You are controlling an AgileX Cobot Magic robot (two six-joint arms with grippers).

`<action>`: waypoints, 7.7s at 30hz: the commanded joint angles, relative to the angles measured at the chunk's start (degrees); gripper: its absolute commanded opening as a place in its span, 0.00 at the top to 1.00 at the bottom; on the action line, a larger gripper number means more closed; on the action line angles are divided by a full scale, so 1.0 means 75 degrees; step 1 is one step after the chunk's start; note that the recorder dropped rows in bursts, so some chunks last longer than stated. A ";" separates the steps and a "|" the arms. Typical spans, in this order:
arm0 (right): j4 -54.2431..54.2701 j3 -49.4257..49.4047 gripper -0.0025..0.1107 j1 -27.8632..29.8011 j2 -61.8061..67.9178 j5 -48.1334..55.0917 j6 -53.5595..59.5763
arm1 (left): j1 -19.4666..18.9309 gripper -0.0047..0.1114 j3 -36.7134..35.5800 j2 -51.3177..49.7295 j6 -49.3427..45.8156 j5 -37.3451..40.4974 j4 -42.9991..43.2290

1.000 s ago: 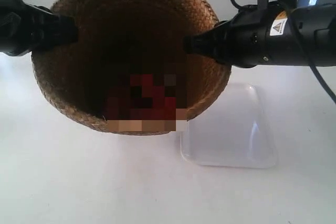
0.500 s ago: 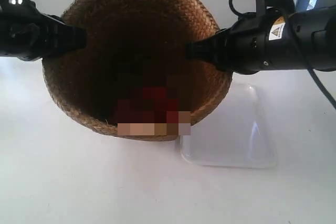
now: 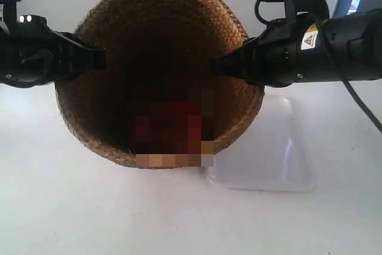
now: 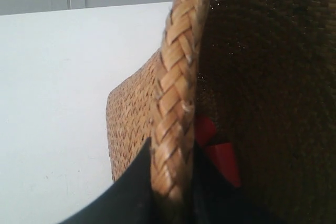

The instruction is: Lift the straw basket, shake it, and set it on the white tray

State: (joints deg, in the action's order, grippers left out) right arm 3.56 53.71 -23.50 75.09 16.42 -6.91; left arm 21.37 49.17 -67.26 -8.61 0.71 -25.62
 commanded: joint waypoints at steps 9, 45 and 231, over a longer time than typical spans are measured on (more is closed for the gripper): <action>-0.0086 0.0019 0.98 -0.0005 0.0534 -0.0028 0.0211 | 0.0065 0.96 0.0031 0.0117 -0.0237 -0.0575 0.0016; -0.0087 0.0173 0.98 -0.0005 0.0748 0.0157 0.0221 | -0.0525 0.96 0.0176 -0.0014 -0.0458 0.0171 0.0051; -0.0883 0.0393 0.98 -0.0877 0.0278 0.0789 -0.0834 | -0.1769 0.96 -0.0143 0.1727 -0.1881 0.1927 -0.1719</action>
State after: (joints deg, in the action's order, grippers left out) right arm -1.28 56.88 -30.43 77.39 23.57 -14.29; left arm 7.77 47.70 -55.65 -21.69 16.90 -36.65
